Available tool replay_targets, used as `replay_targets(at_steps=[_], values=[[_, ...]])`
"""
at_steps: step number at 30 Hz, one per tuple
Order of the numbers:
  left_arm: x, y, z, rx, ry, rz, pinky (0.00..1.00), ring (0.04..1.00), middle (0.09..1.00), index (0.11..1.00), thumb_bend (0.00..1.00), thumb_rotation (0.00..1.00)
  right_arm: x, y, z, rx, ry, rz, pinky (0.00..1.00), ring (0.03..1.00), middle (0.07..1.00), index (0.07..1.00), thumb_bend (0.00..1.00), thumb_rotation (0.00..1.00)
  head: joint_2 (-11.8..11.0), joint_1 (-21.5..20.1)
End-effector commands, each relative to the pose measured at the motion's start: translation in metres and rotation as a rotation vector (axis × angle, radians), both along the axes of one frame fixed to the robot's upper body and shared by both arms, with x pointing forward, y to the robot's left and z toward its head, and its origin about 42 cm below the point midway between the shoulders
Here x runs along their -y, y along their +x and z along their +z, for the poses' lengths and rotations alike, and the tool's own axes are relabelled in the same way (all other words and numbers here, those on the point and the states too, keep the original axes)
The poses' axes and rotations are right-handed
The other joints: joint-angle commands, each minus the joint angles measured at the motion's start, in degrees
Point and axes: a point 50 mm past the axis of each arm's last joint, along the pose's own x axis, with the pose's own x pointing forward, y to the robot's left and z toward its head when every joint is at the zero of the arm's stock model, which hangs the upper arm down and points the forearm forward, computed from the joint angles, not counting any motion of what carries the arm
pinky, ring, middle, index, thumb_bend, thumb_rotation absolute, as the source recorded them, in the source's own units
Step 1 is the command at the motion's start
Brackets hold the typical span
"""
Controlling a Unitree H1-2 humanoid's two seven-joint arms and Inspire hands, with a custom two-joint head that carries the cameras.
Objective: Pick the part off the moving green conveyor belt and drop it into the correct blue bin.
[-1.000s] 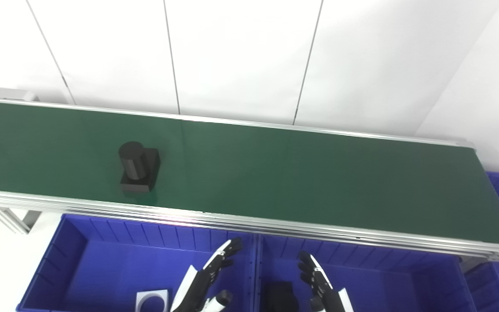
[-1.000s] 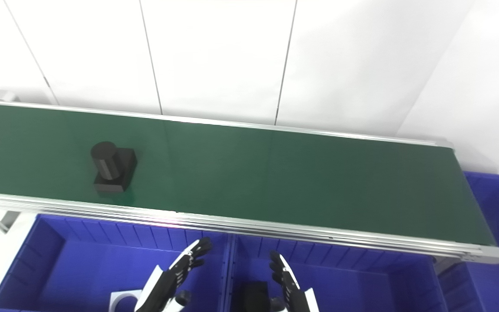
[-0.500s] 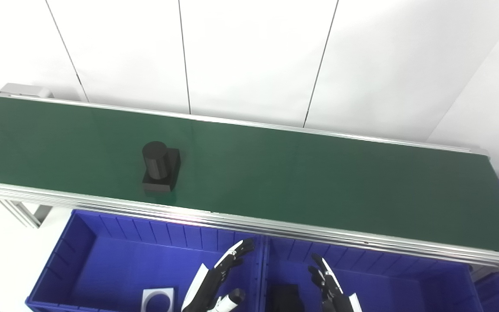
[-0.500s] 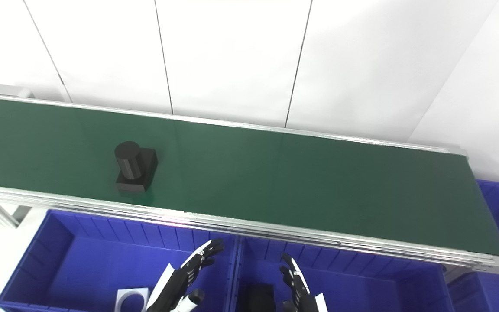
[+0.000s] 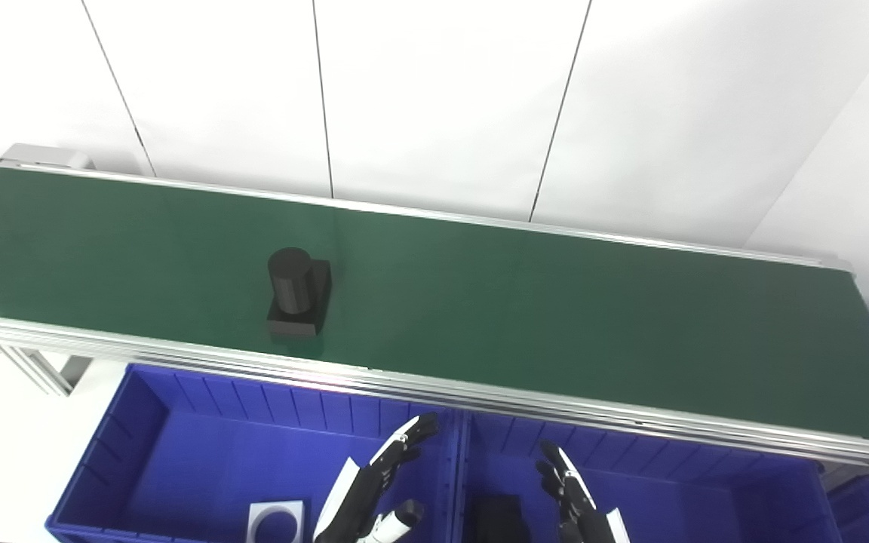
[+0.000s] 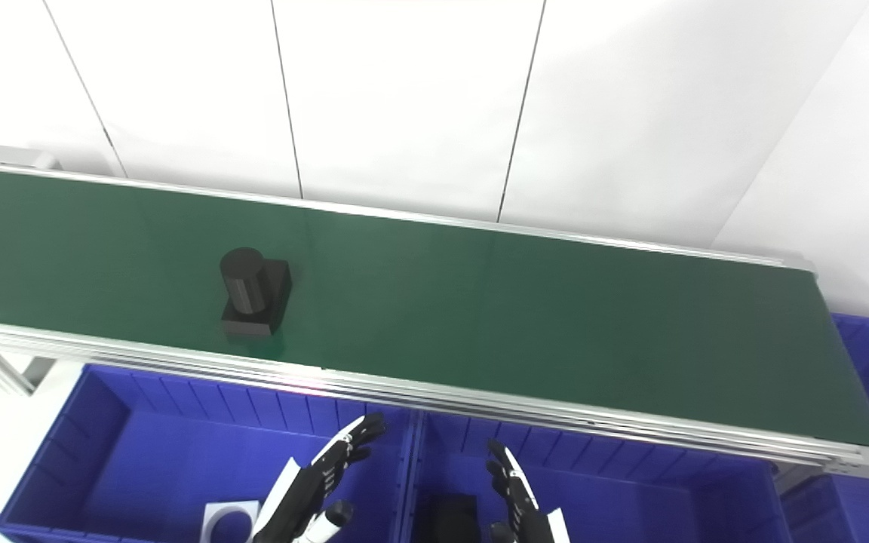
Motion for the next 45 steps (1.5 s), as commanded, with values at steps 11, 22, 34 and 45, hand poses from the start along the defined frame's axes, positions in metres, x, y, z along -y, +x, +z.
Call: replay_targets(at_steps=[11, 22, 34, 45], values=[[-0.001, 0.007, 0.012, 0.079, -0.018, -0.006, 0.9, 0.931, 0.898, 0.905, 0.87, 0.98, -0.002, 0.004, 0.051, 0.225, 0.047, 0.012, 0.88, 0.919, 0.959, 0.936, 0.87, 0.97, 0.0, -0.4], [0.002, 0.014, 0.012, 0.086, -0.016, -0.014, 0.92, 0.93, 0.896, 0.906, 0.86, 0.97, 0.016, 0.015, 0.082, 0.334, 0.087, -0.007, 0.88, 0.916, 0.95, 1.0, 1.0, 0.72, -0.3, -1.9], [0.009, 0.017, 0.013, 0.091, -0.027, -0.014, 0.92, 0.926, 0.892, 0.903, 0.86, 0.97, 0.034, 0.036, 0.101, 0.374, 0.126, -0.046, 0.79, 0.877, 0.946, 1.0, 1.0, 0.41, -0.6, -1.9], [0.012, 0.017, 0.015, 0.094, -0.038, -0.007, 0.92, 0.928, 0.891, 0.902, 0.88, 0.97, 0.044, 0.065, 0.109, 0.379, 0.045, -0.103, 0.66, 0.799, 0.929, 0.95, 0.96, 0.12, -0.7, -0.7]])
